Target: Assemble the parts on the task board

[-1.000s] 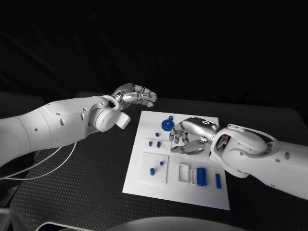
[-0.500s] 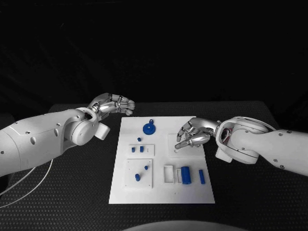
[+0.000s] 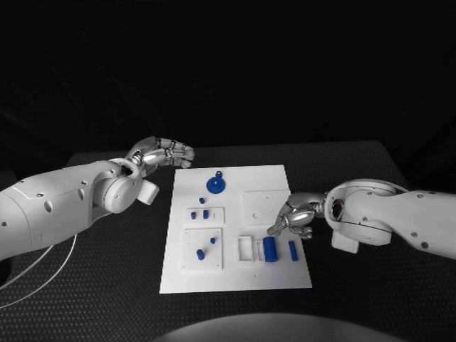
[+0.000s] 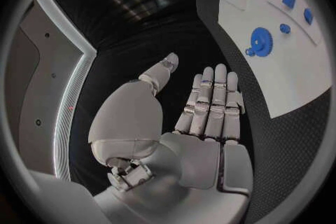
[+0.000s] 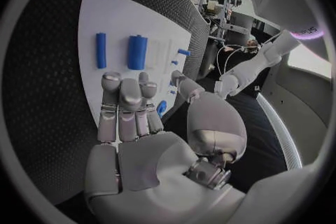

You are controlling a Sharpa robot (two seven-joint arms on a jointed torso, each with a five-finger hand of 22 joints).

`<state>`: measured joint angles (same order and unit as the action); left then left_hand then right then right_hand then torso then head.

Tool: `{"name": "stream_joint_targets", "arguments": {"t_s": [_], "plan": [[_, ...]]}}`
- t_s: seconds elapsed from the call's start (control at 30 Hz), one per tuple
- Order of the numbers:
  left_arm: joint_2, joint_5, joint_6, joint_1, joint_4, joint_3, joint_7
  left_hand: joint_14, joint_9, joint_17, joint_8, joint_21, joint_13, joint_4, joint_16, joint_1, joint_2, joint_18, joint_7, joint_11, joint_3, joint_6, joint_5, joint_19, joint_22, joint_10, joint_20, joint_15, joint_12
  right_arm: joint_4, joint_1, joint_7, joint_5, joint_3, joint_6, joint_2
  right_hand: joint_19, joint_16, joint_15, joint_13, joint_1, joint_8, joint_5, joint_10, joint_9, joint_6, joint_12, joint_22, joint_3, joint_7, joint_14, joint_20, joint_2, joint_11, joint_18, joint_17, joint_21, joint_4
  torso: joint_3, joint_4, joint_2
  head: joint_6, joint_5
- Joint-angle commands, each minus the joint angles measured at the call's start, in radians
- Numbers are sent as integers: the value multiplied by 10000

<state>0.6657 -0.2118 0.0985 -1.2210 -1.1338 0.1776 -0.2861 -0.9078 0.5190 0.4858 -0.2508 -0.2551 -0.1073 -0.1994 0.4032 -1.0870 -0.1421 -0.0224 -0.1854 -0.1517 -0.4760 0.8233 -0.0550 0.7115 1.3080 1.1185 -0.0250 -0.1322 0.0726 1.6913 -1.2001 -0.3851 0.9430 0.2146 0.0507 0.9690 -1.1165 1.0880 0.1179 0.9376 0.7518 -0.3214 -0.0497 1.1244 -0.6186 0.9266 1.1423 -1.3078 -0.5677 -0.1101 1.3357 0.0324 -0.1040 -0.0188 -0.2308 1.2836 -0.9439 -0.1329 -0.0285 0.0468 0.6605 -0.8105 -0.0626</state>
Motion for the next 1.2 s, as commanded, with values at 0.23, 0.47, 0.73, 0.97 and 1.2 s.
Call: {"name": "stream_joint_targets", "arguments": {"t_s": [0.23, 0.47, 0.73, 0.97, 1.2], "plan": [[-220, 236, -279, 287, 356, -5, -155, -17, -14, 13, -48, 40, 18, 80, -45, -38, 23, -66, -15, 0, -15, -32, -23, 67, 151, 30, -36, 31, 5, -392, 225, -1272, -17, 97, 341, -444, 52, 174, -7, 84, -514, 43, 6, -308, -139, 152, 121, -180, -691, 76, 15, 123, -211, 294, -310, -108, -163, -65, 37, 1, -491, -178, 95], [-347, 258, -342, 515, 602, 5, -144, -12, -19, 15, -45, 49, 23, 88, -50, -28, 34, -65, -19, -3, -10, -42, -24, 64, 155, 24, -37, 30, 1, -624, 460, -1518, 251, 113, 150, -666, 51, 237, 1, 100, -938, 48, 11, -305, -239, 215, 139, -165, -1013, 92, 2, 118, -417, 300, -310, -184, -225, 8, 78, 39, -754, -296, 56], [-411, 266, -400, 692, 662, 13, -165, -6, -26, 16, -38, 61, 30, 98, -56, -9, 43, -62, -26, -7, 2, -59, -23, 58, 159, 15, -39, 28, -3, -771, 688, -1695, 237, 152, 280, -998, 71, 284, -10, 108, -1414, 99, 9, -328, -306, 183, 139, -158, -1059, 81, -30, 118, -704, 290, -310, -245, -267, 78, 105, 52, -966, -547, 87], [-427, 283, -420, 724, 654, 13, -177, 0, -32, 18, -34, 71, 36, 107, -61, 7, 54, -61, -30, -11, 11, -70, -23, 55, 163, 8, -40, 26, -7, -918, 889, -1761, 438, 170, 216, -1291, 96, 294, -20, 115, -1576, 124, 9, -357, -337, 160, 137, -154, -1070, 72, -63, 122, -814, 280, -310, -274, -277, 88, 114, 57, -1027, -616, 155], [-379, 287, -420, 724, 597, 13, -168, 3, -35, 19, -33, 77, 40, 109, -63, 13, 59, -60, -32, -12, 15, -75, -23, 53, 165, 5, -40, 25, -8, -1151, 946, -1928, 980, 186, 328, -1378, 114, 300, -25, 119, -1624, 136, 9, -377, -353, 149, 135, -153, -1088, 67, -82, 124, -774, 275, -310, -287, -281, 80, 129, 37, -1025, -621, 227]]}}
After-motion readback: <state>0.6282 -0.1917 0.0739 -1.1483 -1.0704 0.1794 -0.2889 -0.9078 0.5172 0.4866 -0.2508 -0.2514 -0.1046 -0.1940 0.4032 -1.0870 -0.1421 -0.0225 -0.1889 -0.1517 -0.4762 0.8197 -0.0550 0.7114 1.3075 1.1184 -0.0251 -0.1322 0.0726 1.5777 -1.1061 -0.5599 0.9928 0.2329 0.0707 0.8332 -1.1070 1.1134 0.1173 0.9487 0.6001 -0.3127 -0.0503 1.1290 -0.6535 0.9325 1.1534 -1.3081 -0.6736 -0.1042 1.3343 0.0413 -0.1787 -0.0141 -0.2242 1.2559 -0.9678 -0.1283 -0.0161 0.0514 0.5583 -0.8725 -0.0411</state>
